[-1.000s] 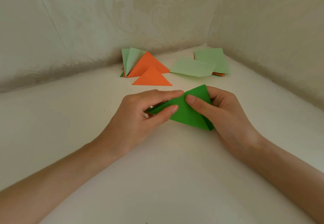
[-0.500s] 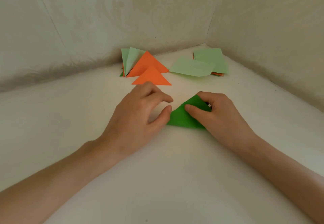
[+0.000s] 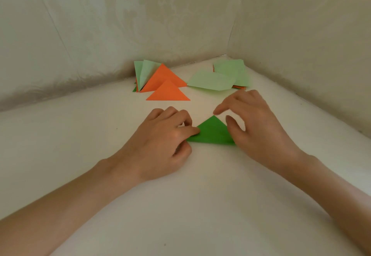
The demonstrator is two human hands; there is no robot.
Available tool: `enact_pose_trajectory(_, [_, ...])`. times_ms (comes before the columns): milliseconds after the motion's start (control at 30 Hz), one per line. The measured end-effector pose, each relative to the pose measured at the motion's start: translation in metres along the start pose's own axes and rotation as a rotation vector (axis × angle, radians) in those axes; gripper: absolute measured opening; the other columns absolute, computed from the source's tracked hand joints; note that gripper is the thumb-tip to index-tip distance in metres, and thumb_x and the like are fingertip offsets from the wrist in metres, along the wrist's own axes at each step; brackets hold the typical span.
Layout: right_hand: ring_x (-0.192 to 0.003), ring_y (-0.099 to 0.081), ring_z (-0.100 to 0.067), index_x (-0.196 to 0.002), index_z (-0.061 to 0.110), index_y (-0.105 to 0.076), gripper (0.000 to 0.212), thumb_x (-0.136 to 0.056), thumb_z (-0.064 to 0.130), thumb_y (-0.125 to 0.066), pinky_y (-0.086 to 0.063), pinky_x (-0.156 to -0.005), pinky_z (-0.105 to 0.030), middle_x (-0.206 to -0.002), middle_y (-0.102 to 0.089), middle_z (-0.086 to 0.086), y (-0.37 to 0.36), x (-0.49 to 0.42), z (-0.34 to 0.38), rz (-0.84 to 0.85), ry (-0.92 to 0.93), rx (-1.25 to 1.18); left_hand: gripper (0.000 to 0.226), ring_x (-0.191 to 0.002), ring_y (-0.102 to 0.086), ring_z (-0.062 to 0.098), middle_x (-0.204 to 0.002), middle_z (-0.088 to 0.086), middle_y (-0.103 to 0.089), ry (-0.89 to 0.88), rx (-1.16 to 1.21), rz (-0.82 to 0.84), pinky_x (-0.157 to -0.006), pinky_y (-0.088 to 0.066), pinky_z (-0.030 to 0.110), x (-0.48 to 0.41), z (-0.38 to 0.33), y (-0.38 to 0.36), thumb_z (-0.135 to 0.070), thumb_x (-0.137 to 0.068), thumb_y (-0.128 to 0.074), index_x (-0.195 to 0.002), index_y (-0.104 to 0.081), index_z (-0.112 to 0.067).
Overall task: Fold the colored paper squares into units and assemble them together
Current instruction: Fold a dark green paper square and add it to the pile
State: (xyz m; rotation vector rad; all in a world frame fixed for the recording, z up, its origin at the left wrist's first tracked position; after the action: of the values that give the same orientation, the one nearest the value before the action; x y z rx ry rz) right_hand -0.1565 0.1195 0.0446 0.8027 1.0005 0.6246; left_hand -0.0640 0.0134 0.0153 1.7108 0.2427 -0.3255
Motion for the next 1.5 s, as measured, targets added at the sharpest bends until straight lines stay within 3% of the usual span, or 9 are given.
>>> enact_pose_trajectory(100, [-0.078,-0.055,-0.025,-0.098,0.013,-0.070,0.051,-0.072,0.000,-0.028,-0.046,-0.065,-0.040,-0.087,-0.065,-0.002,-0.005,0.009,0.017,0.138,0.189,0.039,0.048,-0.085,-0.052,0.020,-0.092,-0.001,-0.059,-0.007,-0.006,0.005,-0.074,-0.031,0.032,0.001,0.000,-0.001,-0.025,-0.077,-0.034,-0.106,-0.071,-0.016])
enact_pose_trajectory(233, [-0.078,-0.058,-0.030,-0.103,0.012,-0.072,0.059,-0.070,0.006,-0.023,-0.044,-0.065,-0.035,-0.090,-0.066,-0.004,-0.015,0.020,0.015,0.187,0.216,0.111,0.049,-0.086,-0.049,0.018,-0.093,-0.001,-0.058,-0.014,-0.006,0.009,-0.075,-0.030,0.030,0.000,0.000,-0.002,-0.025,-0.077,-0.033,-0.107,-0.071,-0.015])
enact_pose_trajectory(400, [-0.073,-0.060,-0.031,-0.097,0.012,-0.074,0.058,-0.068,0.004,-0.025,-0.047,-0.064,-0.038,-0.084,-0.064,-0.006,-0.016,0.019,0.019,0.125,0.238,0.129,0.045,-0.093,-0.051,0.018,-0.104,0.003,-0.061,-0.145,-0.002,0.029,-0.082,-0.035,0.032,0.006,-0.013,0.003,-0.019,-0.078,-0.036,-0.109,-0.068,-0.011])
enact_pose_trajectory(600, [-0.074,-0.058,-0.031,-0.097,0.014,-0.074,0.055,-0.070,0.004,-0.028,-0.045,-0.065,-0.036,-0.084,-0.064,-0.004,-0.018,0.023,0.018,0.103,0.264,0.179,0.044,-0.089,-0.059,0.021,-0.102,0.000,-0.064,-0.222,-0.103,0.066,-0.080,-0.037,0.035,0.013,-0.014,0.004,-0.019,-0.078,-0.038,-0.109,-0.069,-0.015])
enact_pose_trajectory(933, [-0.075,-0.059,-0.030,-0.098,0.012,-0.075,0.052,-0.077,0.006,-0.028,-0.049,-0.067,-0.037,-0.085,-0.065,-0.005,-0.017,0.027,0.020,0.058,0.302,0.193,0.037,-0.090,-0.051,0.016,-0.093,0.000,-0.068,-0.173,-0.164,-0.051,-0.081,-0.035,0.031,0.040,0.017,0.032,-0.015,-0.080,-0.039,-0.092,-0.074,-0.012])
enact_pose_trajectory(1100, [-0.075,-0.058,-0.029,-0.098,0.012,-0.074,0.051,-0.075,0.006,-0.029,-0.048,-0.067,-0.036,-0.085,-0.064,-0.004,-0.019,0.027,0.019,0.081,0.288,0.199,0.040,-0.088,-0.056,0.017,-0.106,0.004,-0.067,-0.163,-0.004,-0.080,-0.081,-0.040,0.027,0.021,-0.011,0.025,-0.014,-0.083,-0.038,-0.106,-0.070,-0.007])
enact_pose_trajectory(1200, [-0.080,-0.058,-0.030,-0.102,0.011,-0.072,0.055,-0.071,0.005,-0.027,-0.047,-0.070,-0.037,-0.087,-0.064,-0.005,-0.017,0.027,0.018,0.106,0.273,0.215,0.039,-0.081,-0.061,0.020,-0.101,0.002,-0.067,-0.201,0.001,0.017,-0.075,-0.041,0.028,0.014,-0.017,0.009,-0.017,-0.082,-0.038,-0.102,-0.071,-0.010])
enact_pose_trajectory(1333, [-0.096,-0.049,-0.024,-0.114,0.015,-0.067,0.062,-0.069,0.003,-0.026,-0.035,-0.087,-0.031,-0.094,-0.065,-0.004,-0.011,0.030,0.021,0.093,0.307,0.246,0.042,-0.084,-0.060,0.018,-0.104,-0.001,-0.065,-0.181,0.029,0.063,-0.073,-0.042,0.026,0.017,-0.012,0.002,-0.019,-0.082,-0.036,-0.106,-0.070,-0.013])
enact_pose_trajectory(1500, [-0.095,-0.055,-0.029,-0.108,0.018,-0.071,0.059,-0.071,0.004,-0.027,-0.033,-0.090,-0.033,-0.096,-0.066,-0.003,-0.012,0.036,0.024,0.117,0.383,0.359,0.041,-0.081,-0.061,0.019,-0.102,-0.002,-0.065,-0.177,0.044,0.062,-0.069,-0.050,0.032,0.015,-0.012,0.002,-0.019,-0.082,-0.037,-0.104,-0.071,-0.013])
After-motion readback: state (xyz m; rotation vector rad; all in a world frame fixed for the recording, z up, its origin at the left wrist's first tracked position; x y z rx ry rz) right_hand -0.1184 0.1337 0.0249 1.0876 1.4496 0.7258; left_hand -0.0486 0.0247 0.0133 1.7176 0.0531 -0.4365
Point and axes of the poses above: each hand's wrist, its own x-axis away from the middle knuckle, its own y-axis out of the back of the hand, z = x × y, the point moved 7 cm from there along -x, towards the middle knuckle
